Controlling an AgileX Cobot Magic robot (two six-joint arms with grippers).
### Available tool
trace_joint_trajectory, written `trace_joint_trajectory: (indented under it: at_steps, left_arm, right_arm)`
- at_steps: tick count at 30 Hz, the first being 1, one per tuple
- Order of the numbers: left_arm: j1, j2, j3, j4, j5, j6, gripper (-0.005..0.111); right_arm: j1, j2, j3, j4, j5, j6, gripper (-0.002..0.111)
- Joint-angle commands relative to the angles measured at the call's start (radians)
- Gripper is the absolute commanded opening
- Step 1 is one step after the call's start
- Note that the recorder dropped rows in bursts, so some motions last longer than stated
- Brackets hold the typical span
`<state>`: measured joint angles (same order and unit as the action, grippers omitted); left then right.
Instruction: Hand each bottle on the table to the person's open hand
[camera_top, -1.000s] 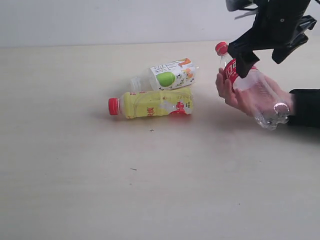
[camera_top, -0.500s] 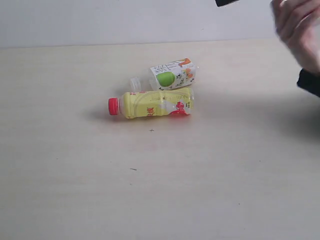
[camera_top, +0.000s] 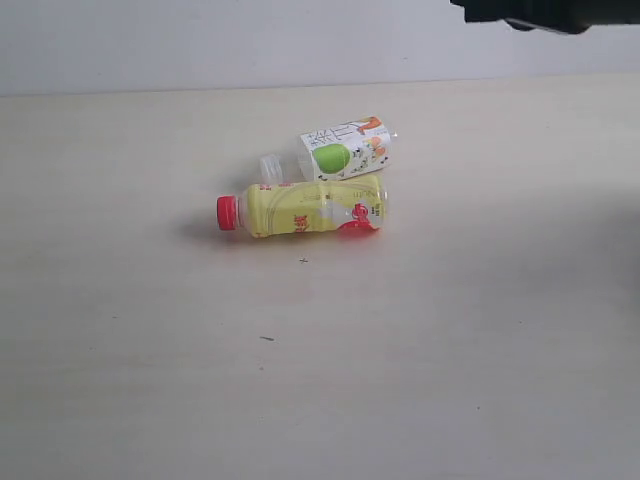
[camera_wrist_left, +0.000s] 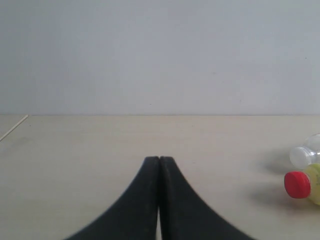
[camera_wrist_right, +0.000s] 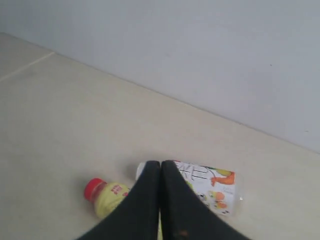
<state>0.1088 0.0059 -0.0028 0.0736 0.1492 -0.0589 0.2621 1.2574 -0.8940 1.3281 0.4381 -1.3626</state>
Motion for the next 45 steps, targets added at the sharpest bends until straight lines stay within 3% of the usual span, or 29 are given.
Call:
trace_joint_trajectory:
  at_steps: [1, 7, 10, 22, 28, 36, 45]
  left_arm:
    - [0.001, -0.006, 0.003, 0.002, -0.002, -0.001, 0.002]
    - [0.001, -0.006, 0.003, 0.002, -0.002, -0.001, 0.002]
    - [0.001, -0.006, 0.003, 0.002, -0.002, -0.001, 0.002]
    - [0.001, -0.006, 0.003, 0.002, -0.002, -0.001, 0.002]
    - [0.001, -0.006, 0.003, 0.002, -0.002, -0.001, 0.002]
    - [0.001, -0.006, 0.003, 0.002, -0.002, -0.001, 0.002]
    - [-0.001, -0.006, 0.003, 0.002, -0.002, -0.001, 0.002]
  right_arm:
    - [-0.005, -0.098, 0.189, 0.416, 0.115, -0.518, 0.000]
    - [-0.005, -0.162, 0.347, 0.416, 0.436, -0.694, 0.000]
    - [-0.005, -0.166, 0.387, 0.416, 0.483, -0.698, 0.000]
    - [-0.005, -0.166, 0.486, 0.416, 0.305, -0.741, 0.000]
    - [-0.005, -0.166, 0.479, 0.416, 0.074, -0.678, 0.000]
    - [-0.005, -0.143, 0.426, 0.416, 0.282, -0.651, 0.000]
    - [-0.005, -0.088, 0.418, 0.416, 0.008, -0.653, 0.000]
